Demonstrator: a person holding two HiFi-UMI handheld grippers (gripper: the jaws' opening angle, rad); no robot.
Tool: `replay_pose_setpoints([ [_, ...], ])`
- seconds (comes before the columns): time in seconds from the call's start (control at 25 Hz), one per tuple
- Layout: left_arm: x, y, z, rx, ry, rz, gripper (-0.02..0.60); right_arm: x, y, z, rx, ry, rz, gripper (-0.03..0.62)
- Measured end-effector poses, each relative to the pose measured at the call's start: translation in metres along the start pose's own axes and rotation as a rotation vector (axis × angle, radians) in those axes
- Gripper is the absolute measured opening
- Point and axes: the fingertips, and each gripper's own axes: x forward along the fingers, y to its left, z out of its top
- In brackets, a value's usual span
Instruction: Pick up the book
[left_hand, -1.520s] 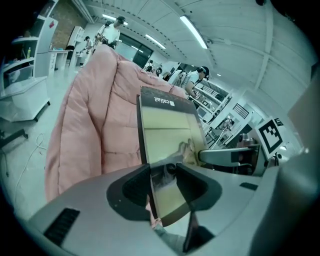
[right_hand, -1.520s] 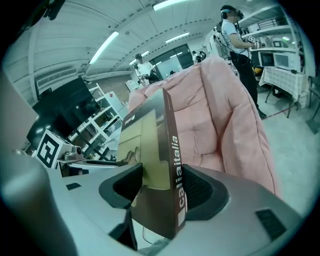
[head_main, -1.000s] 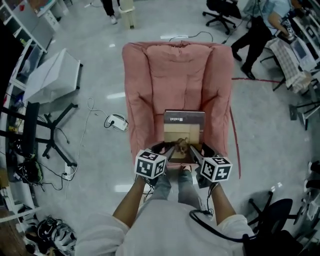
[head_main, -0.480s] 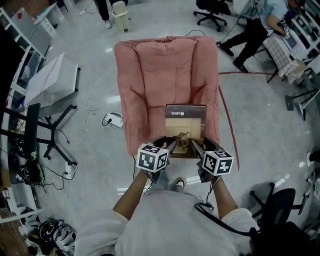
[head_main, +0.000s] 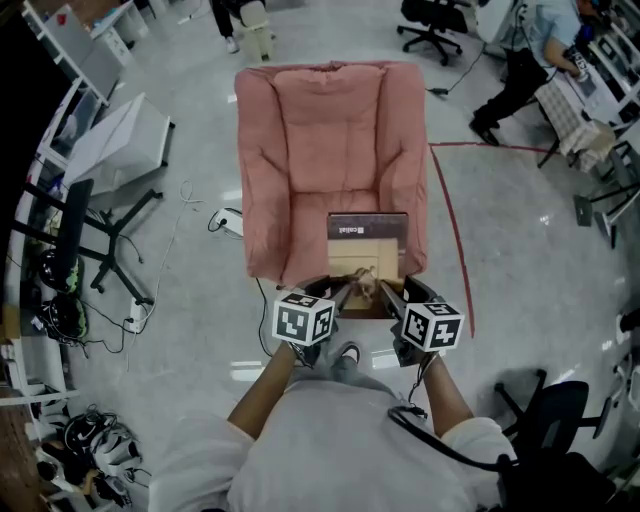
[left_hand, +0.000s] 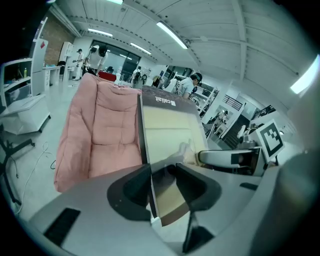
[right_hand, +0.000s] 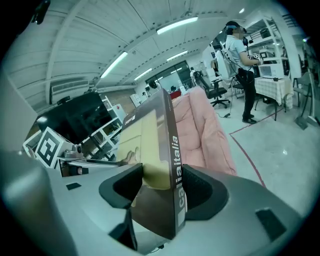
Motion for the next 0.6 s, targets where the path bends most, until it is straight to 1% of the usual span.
replay_pose_setpoints([
  [0.2,-0.017,-0.013,-0.013,0.027,0.000,0.017,0.156,-0.018,0.009,-0.017,0.024,-0.015,0.015,0.233],
  [0.36,-0.027,-0.012,-0.016,0.053,0.006,0.004,0.158,-0.023,0.020,-0.022,0.042,-0.040,0.001,0.233],
  [0.6,-0.029,-0.013,-0.018,0.080,0.022,-0.019,0.156,-0.028,0.023,-0.030,0.072,-0.054,-0.028,0.234],
])
